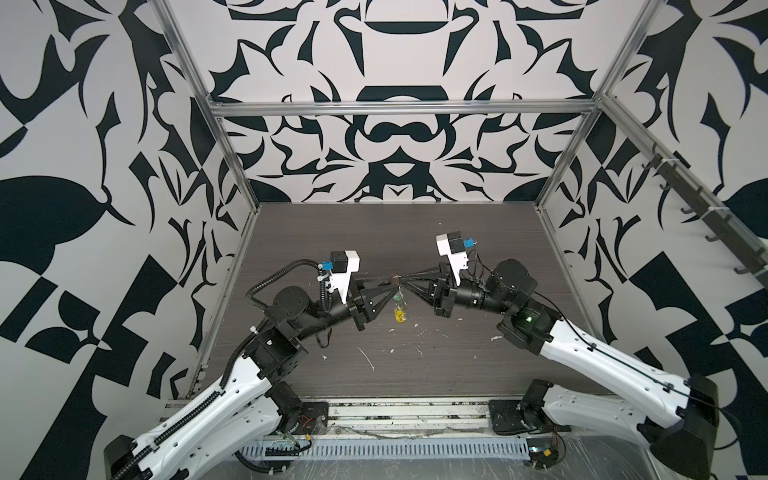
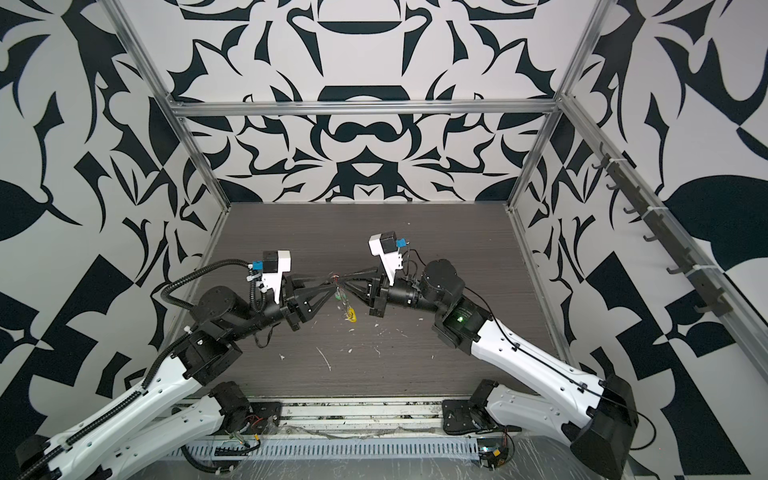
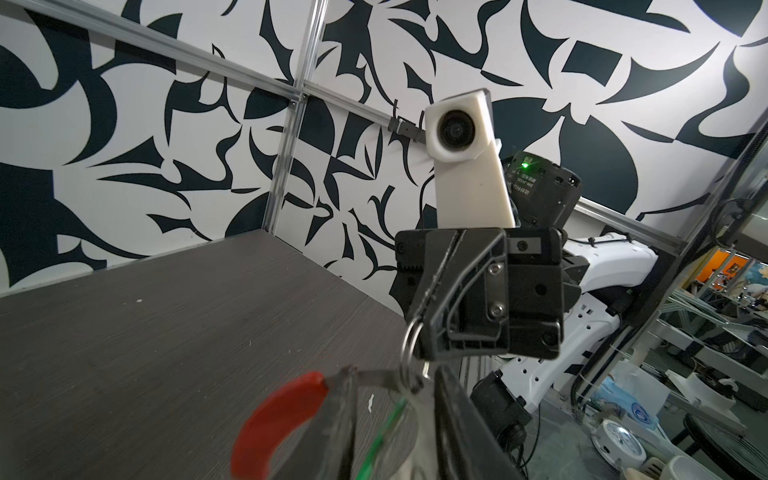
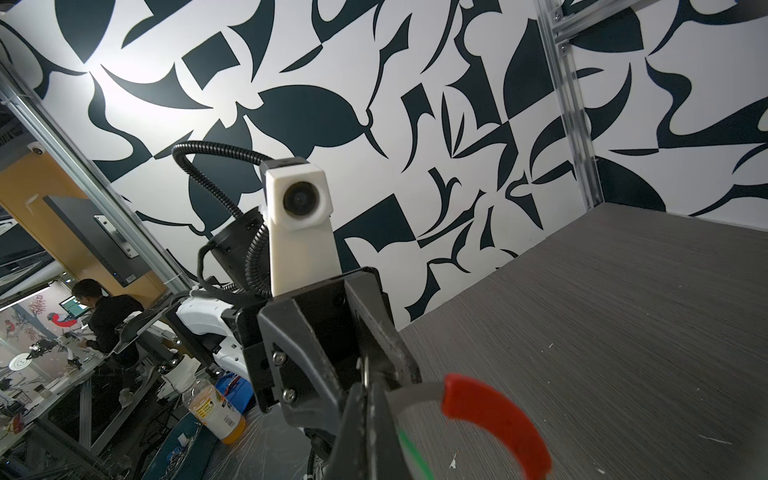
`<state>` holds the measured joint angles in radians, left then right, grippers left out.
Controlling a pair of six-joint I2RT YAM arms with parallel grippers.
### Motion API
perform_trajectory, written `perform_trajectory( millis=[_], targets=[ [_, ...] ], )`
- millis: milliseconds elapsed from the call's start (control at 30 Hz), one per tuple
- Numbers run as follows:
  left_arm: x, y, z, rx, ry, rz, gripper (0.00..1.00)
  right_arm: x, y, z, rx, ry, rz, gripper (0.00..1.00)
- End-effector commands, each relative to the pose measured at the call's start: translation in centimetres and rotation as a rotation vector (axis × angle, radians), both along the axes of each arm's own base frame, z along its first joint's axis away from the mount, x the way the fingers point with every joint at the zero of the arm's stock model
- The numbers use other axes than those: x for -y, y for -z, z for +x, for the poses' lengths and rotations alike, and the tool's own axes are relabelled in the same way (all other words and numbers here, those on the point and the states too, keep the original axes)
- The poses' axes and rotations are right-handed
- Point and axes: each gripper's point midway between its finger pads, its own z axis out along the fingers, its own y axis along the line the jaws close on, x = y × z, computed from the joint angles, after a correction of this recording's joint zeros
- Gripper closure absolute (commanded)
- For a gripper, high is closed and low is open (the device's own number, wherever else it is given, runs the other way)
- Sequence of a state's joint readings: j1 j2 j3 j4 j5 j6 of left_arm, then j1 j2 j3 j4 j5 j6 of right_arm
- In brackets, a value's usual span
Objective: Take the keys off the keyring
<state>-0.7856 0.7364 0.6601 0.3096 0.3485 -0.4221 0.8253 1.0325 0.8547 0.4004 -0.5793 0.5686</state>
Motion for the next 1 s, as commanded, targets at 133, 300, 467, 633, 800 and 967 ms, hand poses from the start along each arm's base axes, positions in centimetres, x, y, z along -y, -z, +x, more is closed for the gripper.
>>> perform_trajectory(
  millis=[133,300,467,633,800,967],
  targets=[
    [0.2,-2.3,-0.8,0.033,0.046,-0.036,0.76,0.7,-3.1,-0.8,0.077,0.002,0.07,1.0],
    [0.1,-2.6,-1.0,0.039,0.05,-0.047,0.81,0.6,-2.7,-0.6,0.071,0.005,0.063,1.0],
    [0.1,-2.8,-1.1,0.028,0.055,-0.053,0.93,0.7,-2.6,-0.5,0.07,0.013,0.063,1.0],
    [-0.3,-3.2,-0.2,-0.021,-0.001,-0.045,1.0,0.9,-2.3,-0.4,0.059,0.024,0.053,1.0],
    [-0.4,-2.3,1.1,-0.11,-0.061,0.018,1.0,2.3,-2.0,-0.3,0.064,0.098,0.024,0.66],
    [-0.8,-2.0,1.2,-0.131,-0.084,0.032,1.0,4.2,-0.9,0.2,0.065,0.205,-0.023,0.53]
  ],
)
